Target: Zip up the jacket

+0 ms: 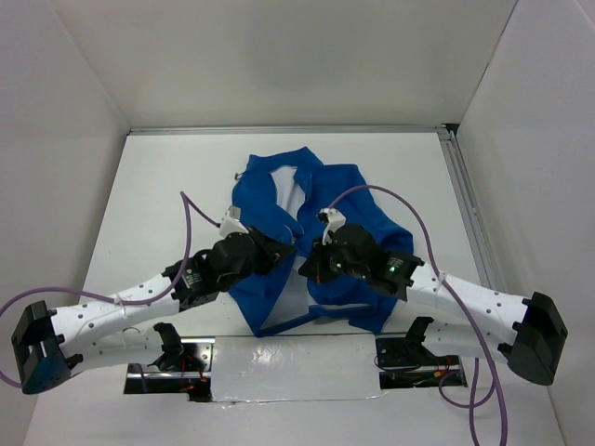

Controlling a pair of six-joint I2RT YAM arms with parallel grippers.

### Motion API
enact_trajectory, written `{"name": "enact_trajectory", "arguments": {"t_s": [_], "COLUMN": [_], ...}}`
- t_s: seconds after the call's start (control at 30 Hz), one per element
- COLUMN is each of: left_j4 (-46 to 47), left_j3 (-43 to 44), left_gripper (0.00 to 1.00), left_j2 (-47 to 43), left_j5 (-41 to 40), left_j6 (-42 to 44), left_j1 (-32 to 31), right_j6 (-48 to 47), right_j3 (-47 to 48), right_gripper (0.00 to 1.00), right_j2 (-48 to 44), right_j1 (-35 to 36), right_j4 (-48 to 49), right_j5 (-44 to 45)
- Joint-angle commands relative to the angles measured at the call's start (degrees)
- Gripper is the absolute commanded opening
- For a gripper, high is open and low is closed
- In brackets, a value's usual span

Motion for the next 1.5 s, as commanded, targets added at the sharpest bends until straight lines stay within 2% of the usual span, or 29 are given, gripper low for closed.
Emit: {"name": "enact_trajectory", "arguments": {"t_s": [0.0,0.07,0.13,0.23,0.3,0.33,0.37,0.43,0.47,0.53,0.6,0.67,0.7,0.77,0.8,0.87,0.97,1.1,1.33,1.43,1.47], "left_j4": [-1.96,-2.58,-3.02,-3.28,-0.92,-0.3,0.75,2.41,3.65,8.92,9.98,10.42,10.69,11.83,12.18,12.8,13.59,13.76,15.61,14.82,14.65], "left_j3": [4.73,5.78,6.84,7.46,6.85,6.67,6.49,5.7,5.09,3.86,4.03,4.38,4.55,4.82,4.99,5.43,6.05,6.93,6.58,7.02,6.93], "left_gripper": [0.12,0.09,0.0,0.0,0.0,0.0,0.0,0.0,0.0,0.0,0.0,0.0,0.0,0.0,0.0,0.0,0.0,0.0,0.0,0.0,0.0], "left_j2": [0.6,1.13,1.31,-0.35,-1.41,-2.46,-2.65,-4.05,-4.58,-5.63,-5.81,-5.55,-5.37,-4.76,-4.76,-4.76,-5.02,-4.76,-3.09,-2.65,-2.39], "left_j5": [-2.4,-2.58,-2.58,-3.45,-3.46,-3.2,-0.58,3.38,9.66,17.16,24.79,28.52,33.93,39.23,44.39,48.03,60.12,66.57,76.24,78.97,80.29], "left_j6": [2.33,4.08,5.31,12.67,20.48,28.18,31.56,37.01,44.53,52.46,55.22,59.19,60.76,64.55,65.77,68.33,72.81,73.0,74.22,76.33,77.2], "left_j1": [-0.11,-0.11,-0.11,-0.02,0.06,0.59,1.64,5.23,6.73,11.81,16.12,18.77,20.27,24.22,26.67,28.79,34.15,36.88,38.65,38.83,38.83], "right_j6": [-1.65,-2.35,-3.67,-5.69,-6.83,-8.06,-8.42,-9.12,-9.21,-9.74,-10.26,-10.79,-11.14,-11.5,-11.76,-12.02,-12.73,-15.97,-29.93,-33.55,-37.91], "right_j3": [0.34,0.51,0.77,0.95,0.86,0.34,-0.1,-0.63,-0.46,0.59,1.65,2.35,2.79,3.06,3.67,4.55,6.74,8.95,11.94,12.11,12.72], "right_gripper": [0.0,0.0,0.0,0.0,0.12,0.18,0.34,0.46,0.55,0.56,0.56,0.59,0.59,0.59,0.58,0.57,0.56,0.55,0.58,0.6,0.62], "right_j2": [-0.92,-0.66,-0.22,-0.04,-1.44,-2.41,-3.2,-5.84,-6.45,-8.13,-10.05,-11.2,-12.34,-13.05,-13.31,-12.79,-10.69,-6.56,0.21,1.79,2.15], "right_j1": [1.39,2.0,2.97,4.72,5.34,5.52,5.61,5.52,5.61,5.52,5.52,5.17,4.47,3.16,1.23,-1.15,-7.11,-9.77,-10.39,-10.3,-10.3], "right_j4": [3.24,3.33,3.5,4.55,5.34,6.57,7.19,7.63,6.76,4.57,3.42,2.01,1.83,1.83,1.66,1.83,4.02,8.94,15.01,15.02,14.49], "right_j5": [-1.35,-1.7,-2.49,-3.46,-4.33,-5.56,-6.09,-5.75,-3.74,-1.62,2.32,3.57,4.96,5.68,6.55,6.21,2.19,-4.32,-16.88,-19.19,-19.28]}}
